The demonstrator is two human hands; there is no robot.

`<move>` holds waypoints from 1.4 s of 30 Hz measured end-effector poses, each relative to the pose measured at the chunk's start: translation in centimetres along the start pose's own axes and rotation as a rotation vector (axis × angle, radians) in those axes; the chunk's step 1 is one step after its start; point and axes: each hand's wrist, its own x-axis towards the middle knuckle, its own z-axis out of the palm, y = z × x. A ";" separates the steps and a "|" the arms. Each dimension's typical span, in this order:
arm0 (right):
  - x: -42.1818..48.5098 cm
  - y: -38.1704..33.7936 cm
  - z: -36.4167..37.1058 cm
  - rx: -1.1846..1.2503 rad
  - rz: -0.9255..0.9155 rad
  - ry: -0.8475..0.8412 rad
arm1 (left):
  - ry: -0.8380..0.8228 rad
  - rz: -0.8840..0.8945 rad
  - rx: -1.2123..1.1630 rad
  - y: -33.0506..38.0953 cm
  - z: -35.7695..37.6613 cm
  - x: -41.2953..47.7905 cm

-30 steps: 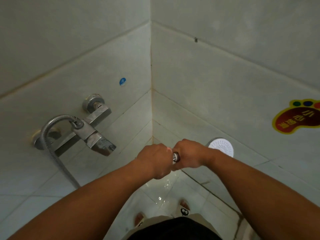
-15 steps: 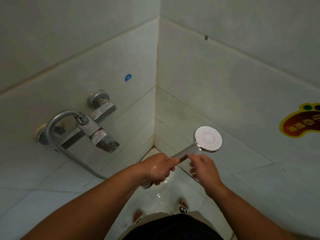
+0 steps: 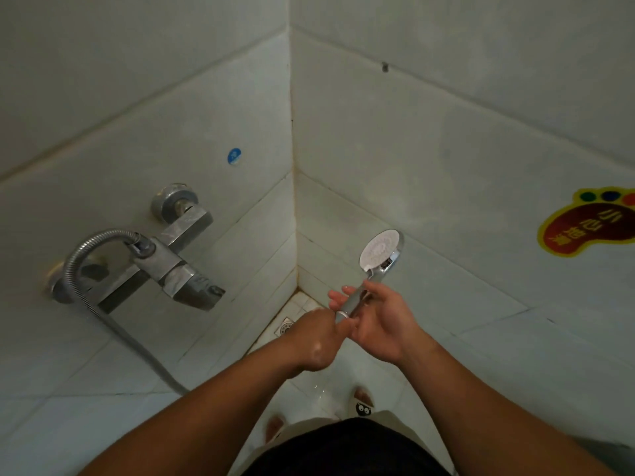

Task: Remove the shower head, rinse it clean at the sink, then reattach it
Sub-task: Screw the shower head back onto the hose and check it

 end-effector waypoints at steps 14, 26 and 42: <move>-0.2 0.3 -0.1 -0.084 -0.142 0.052 | -0.078 -0.075 -0.313 -0.6 -0.2 -0.3; -0.2 -0.3 0.2 -0.160 -0.181 0.075 | -0.071 -0.064 -0.265 0.3 -0.5 -1.2; -0.6 0.0 -0.3 -0.036 -0.116 -0.099 | -0.170 -0.158 -0.591 -0.6 0.6 -0.9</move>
